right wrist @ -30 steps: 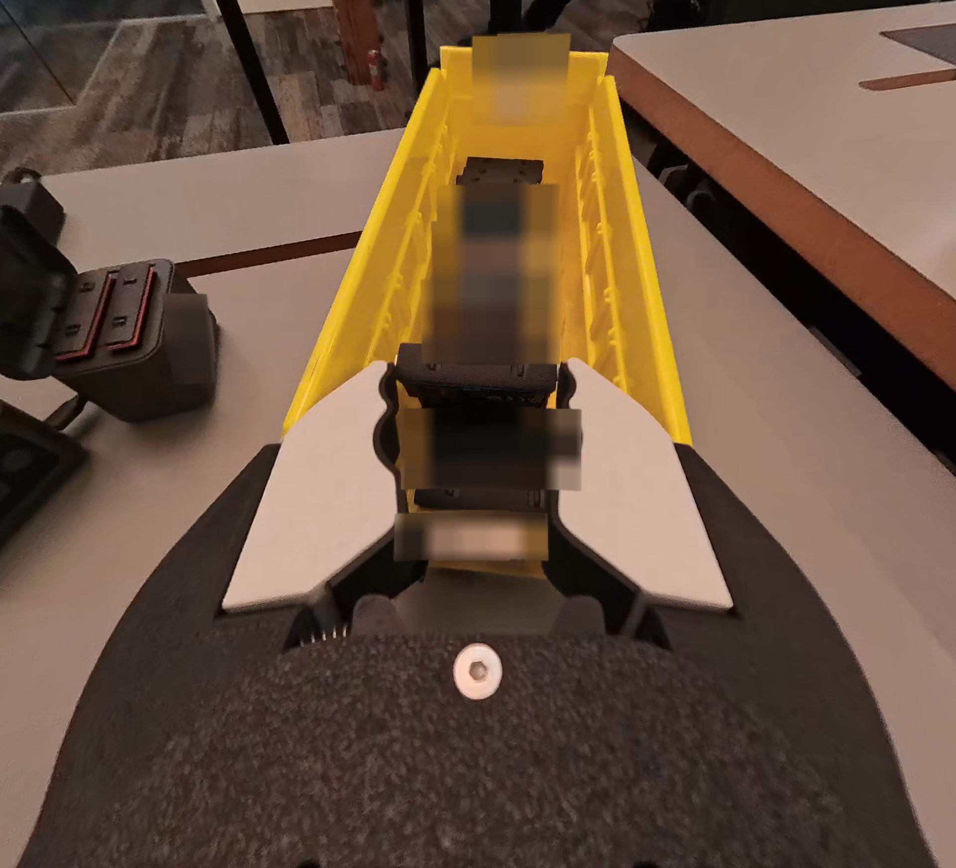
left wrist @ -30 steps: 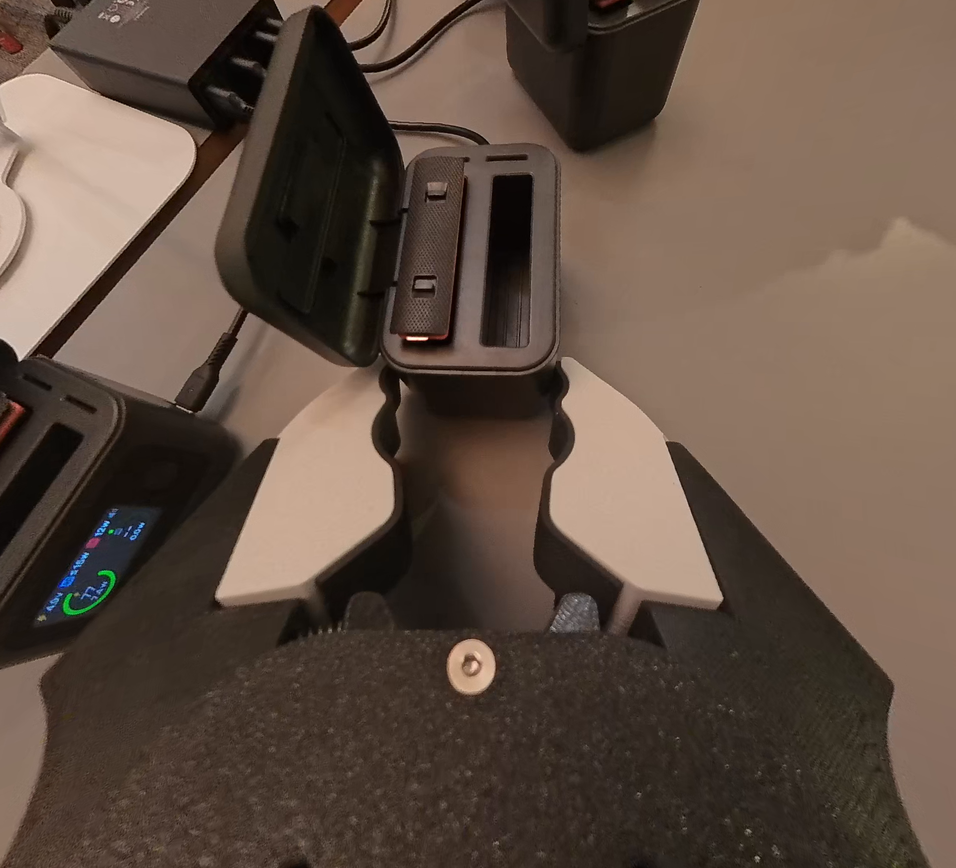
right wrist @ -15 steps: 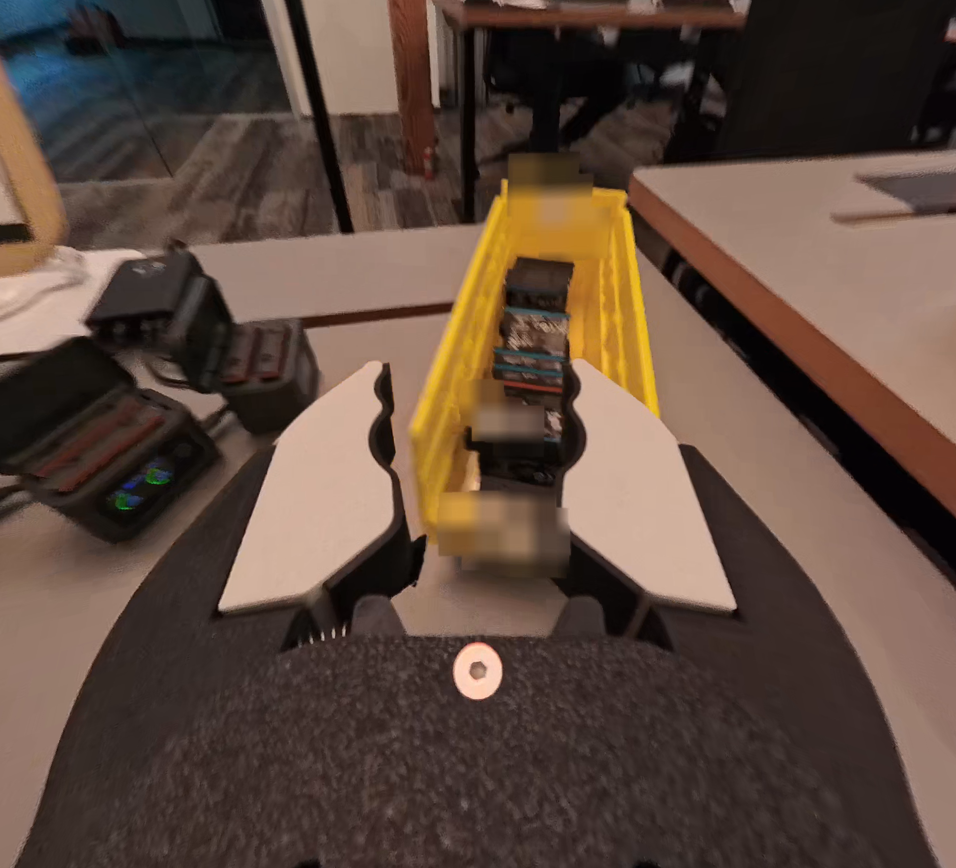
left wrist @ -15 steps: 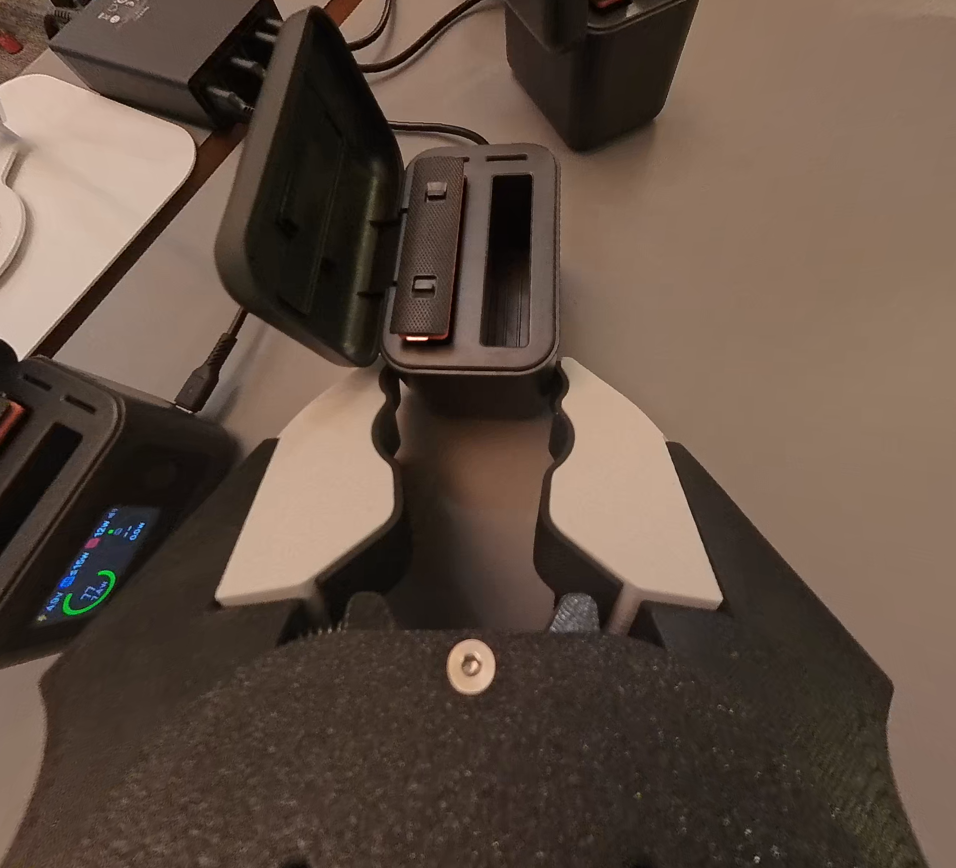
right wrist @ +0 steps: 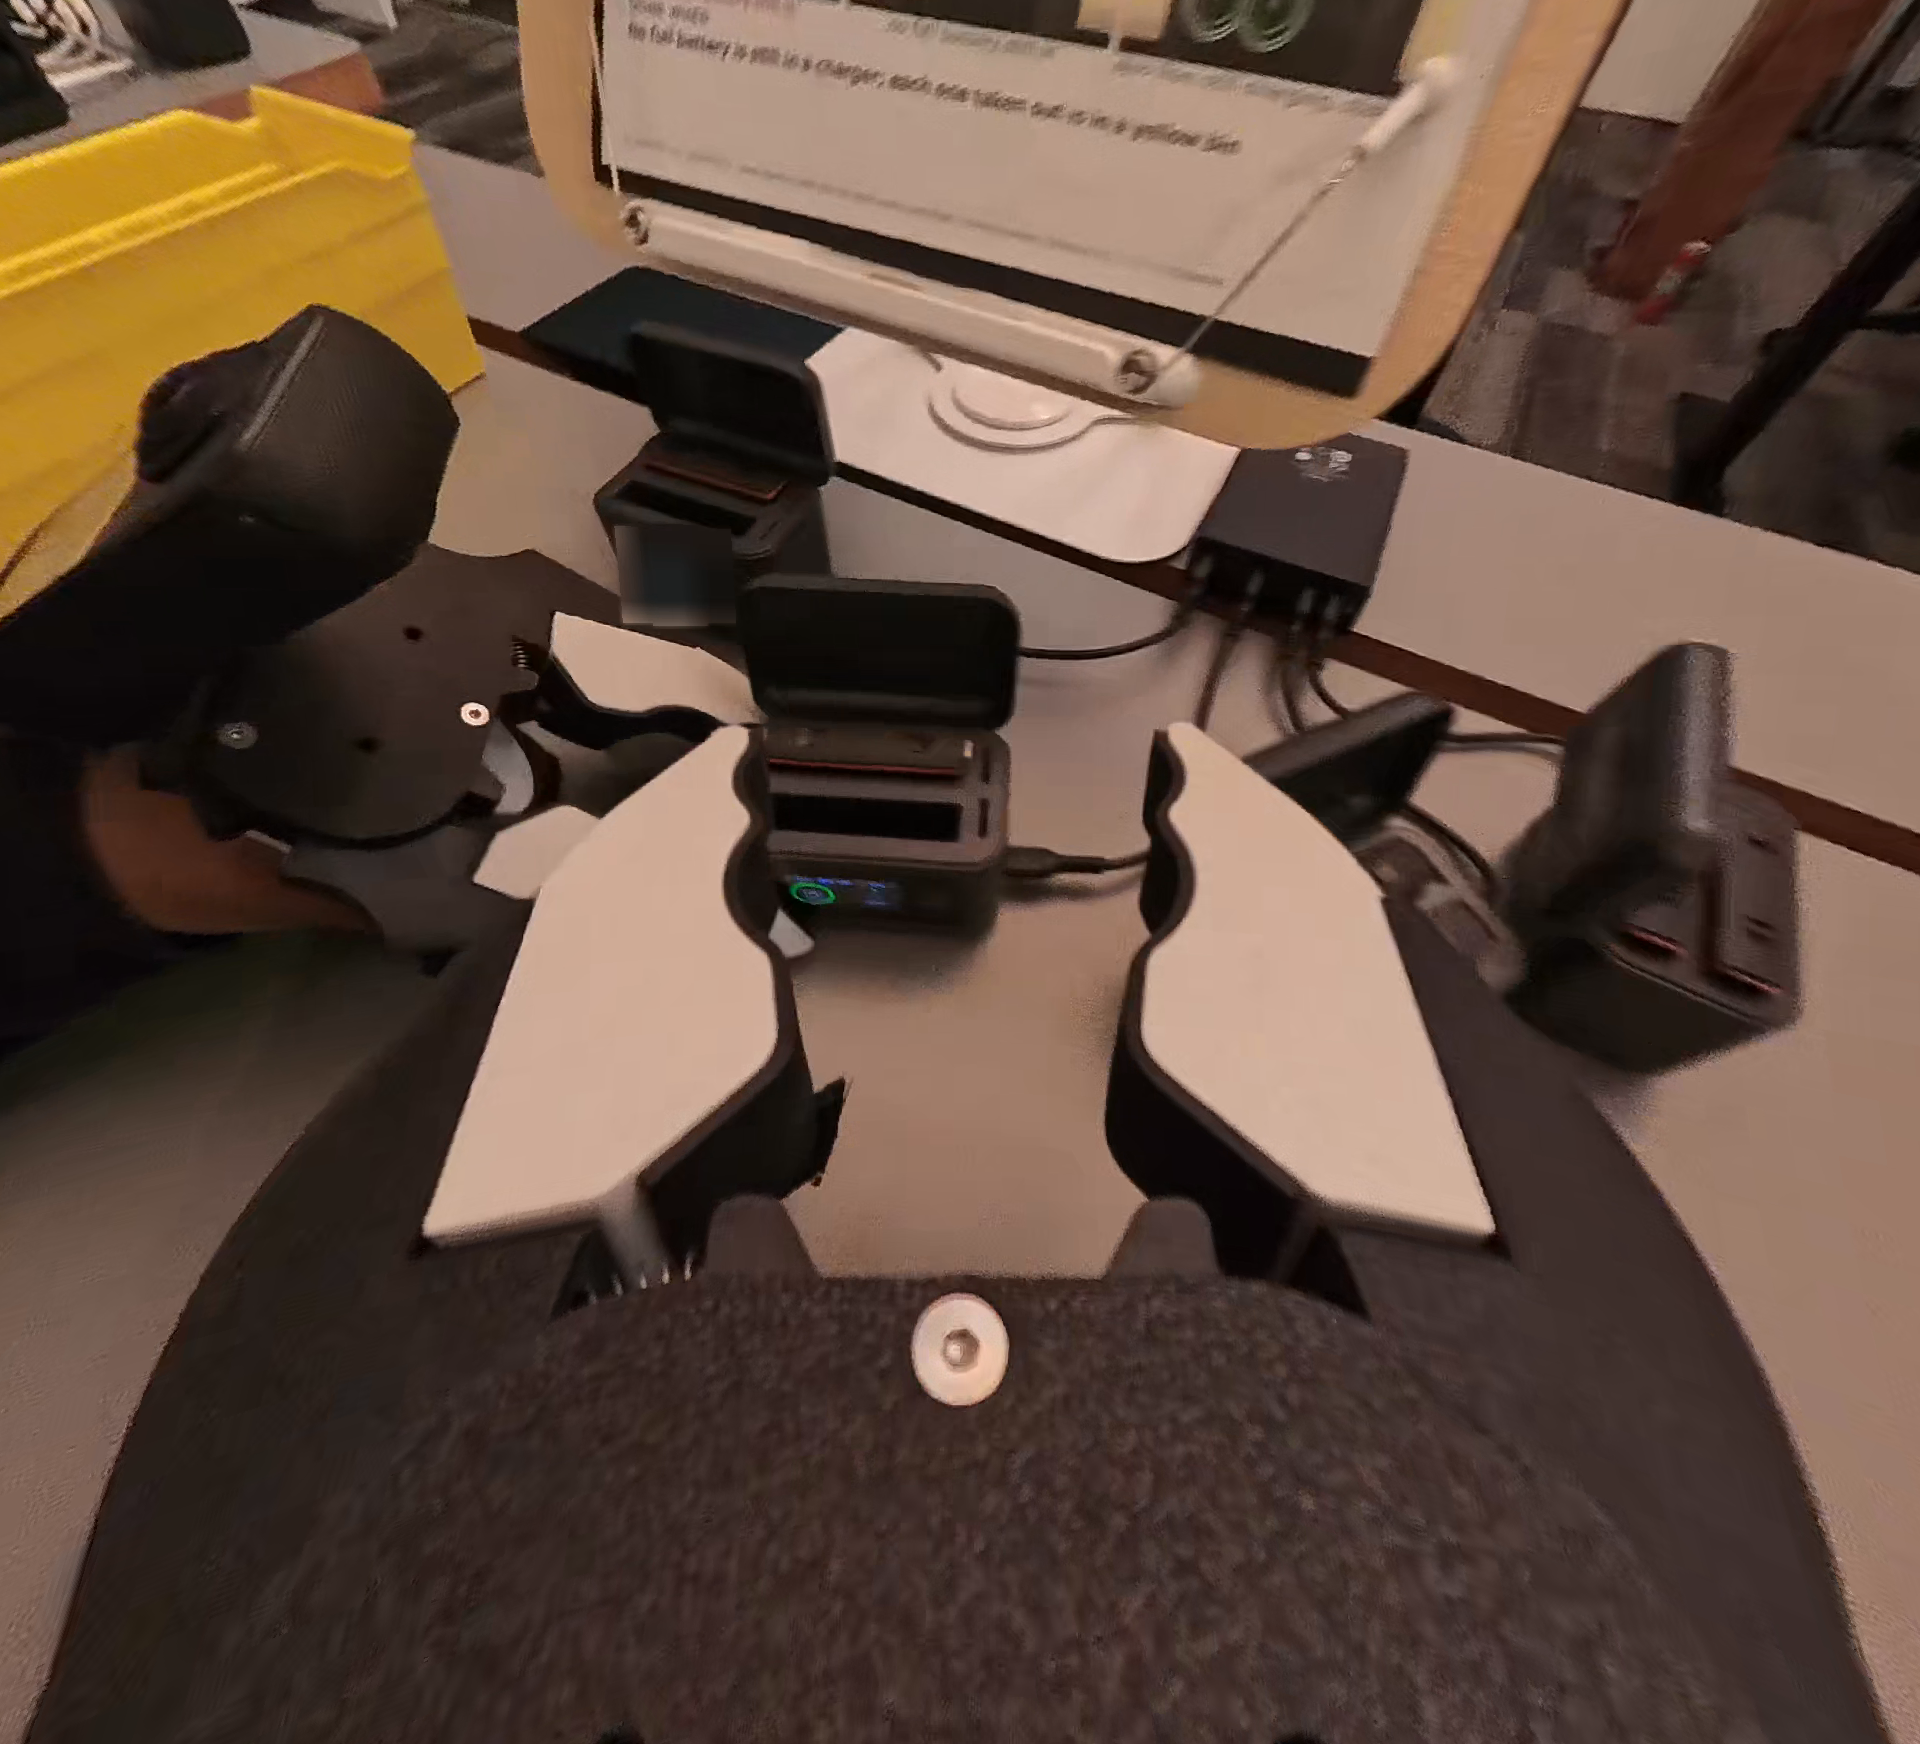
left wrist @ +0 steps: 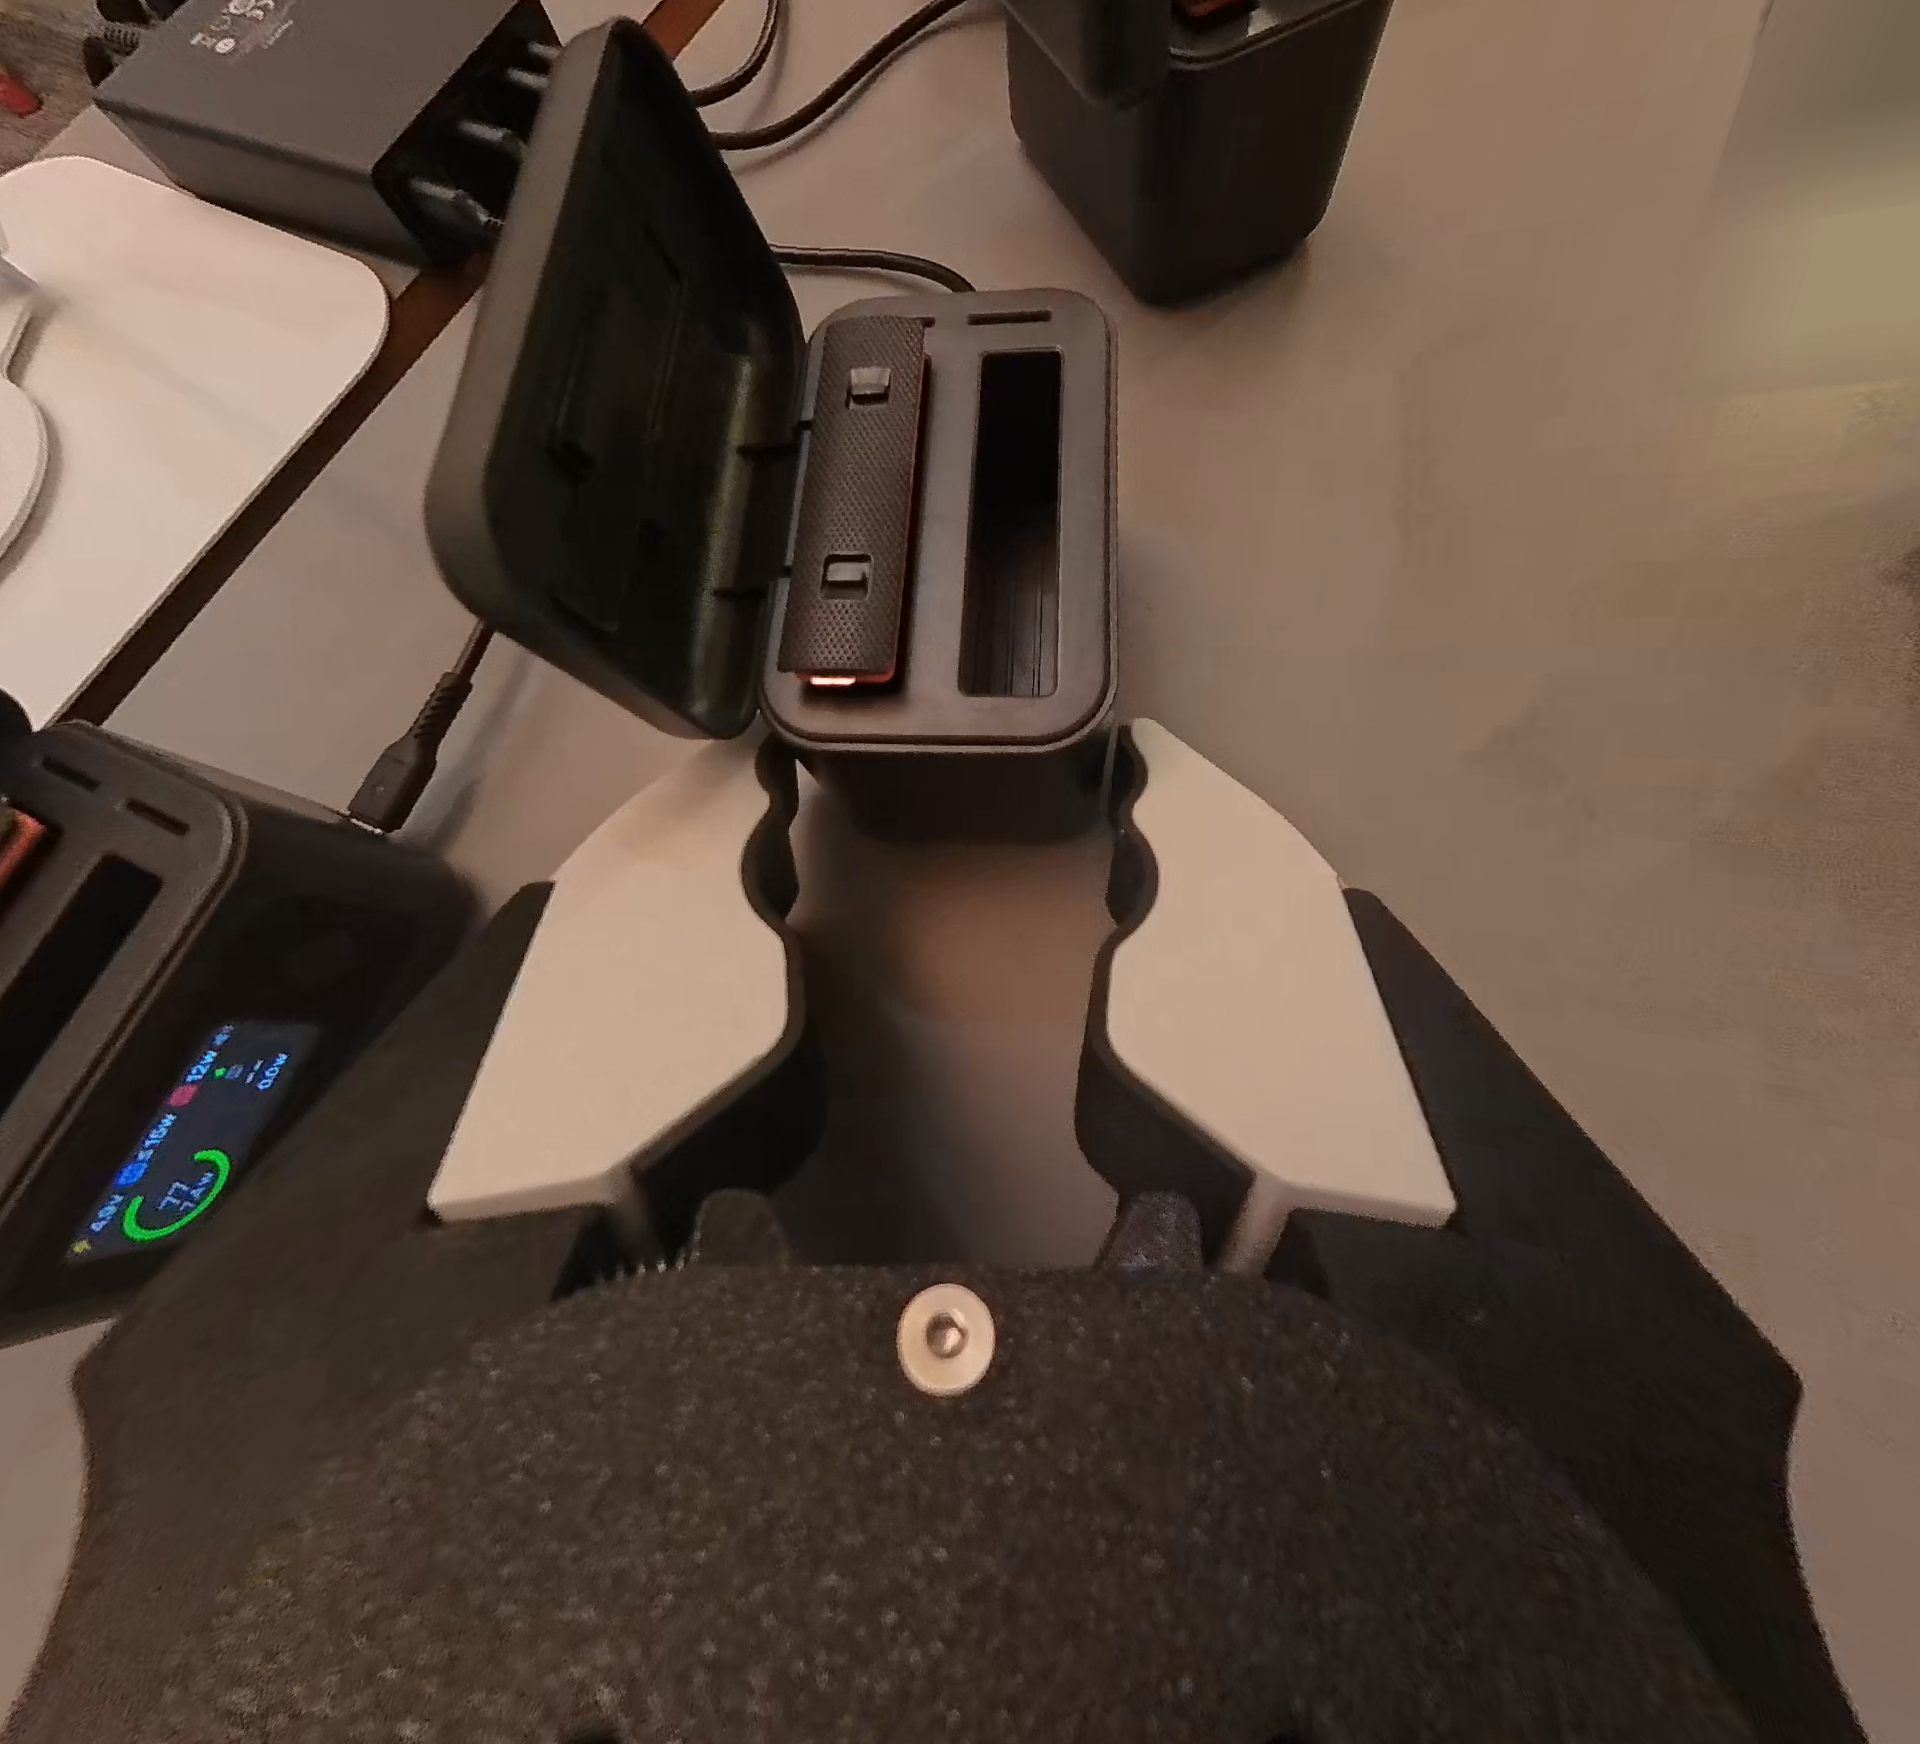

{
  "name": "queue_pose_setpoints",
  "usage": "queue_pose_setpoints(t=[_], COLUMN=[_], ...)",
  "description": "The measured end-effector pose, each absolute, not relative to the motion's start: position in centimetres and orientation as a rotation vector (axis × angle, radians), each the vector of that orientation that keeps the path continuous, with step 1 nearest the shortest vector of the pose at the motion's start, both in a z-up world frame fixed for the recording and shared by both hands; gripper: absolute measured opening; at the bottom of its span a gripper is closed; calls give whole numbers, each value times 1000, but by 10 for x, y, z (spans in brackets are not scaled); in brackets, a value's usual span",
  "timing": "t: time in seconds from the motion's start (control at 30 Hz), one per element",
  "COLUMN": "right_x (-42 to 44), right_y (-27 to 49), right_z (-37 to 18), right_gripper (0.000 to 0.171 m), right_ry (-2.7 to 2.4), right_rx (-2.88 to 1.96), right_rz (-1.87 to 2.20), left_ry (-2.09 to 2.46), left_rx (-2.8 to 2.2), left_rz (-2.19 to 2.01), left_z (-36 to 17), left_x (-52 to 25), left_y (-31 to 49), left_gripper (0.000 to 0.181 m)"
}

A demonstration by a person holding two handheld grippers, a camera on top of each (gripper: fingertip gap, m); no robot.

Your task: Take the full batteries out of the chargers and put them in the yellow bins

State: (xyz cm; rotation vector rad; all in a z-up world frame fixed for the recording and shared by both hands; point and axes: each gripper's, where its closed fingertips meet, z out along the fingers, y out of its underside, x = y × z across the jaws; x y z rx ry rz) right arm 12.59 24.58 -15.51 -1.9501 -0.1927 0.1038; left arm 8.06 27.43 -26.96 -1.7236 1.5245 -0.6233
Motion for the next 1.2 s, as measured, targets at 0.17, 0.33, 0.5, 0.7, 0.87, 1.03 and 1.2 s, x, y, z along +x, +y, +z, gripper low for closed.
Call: queue_pose_setpoints(t=[0.17, 0.33, 0.5, 0.7, 0.87, 1.03, 1.2], right_x=[98, 89, 89, 90, 91, 89, 90], right_y=[273, 288, 290, 292, 293, 292, 291], right_z=[-178, -202, -217, -227, -226, -226, -225], right_gripper=[72, 75, 76, 73, 69, 65, 60], right_ry=[-214, -227, -222, -216, -213, -207, -197], right_rx=[-2020, -2091, -2107, -2100, -2074, -2051, -2047], right_rz=[149, 155, 139, 114, 103, 95, 93], left_ry=[1529, 1539, 1542, 1546, 1546, 1540, 1534], left_rx=[-1723, -1717, -1712, -1704, -1704, -1698, -1678], left_rz=[-628, -634, -633, -631, -630, -616, -591], left_z=[-270, -270, -269, -269, -269, -269, -267], left_x=[81, 81, 81, 81, 81, 81, 83], left_y=[274, 272, 272, 271, 271, 272, 273], left_gripper=[59, 61, 59, 56, 56, 58, 59])
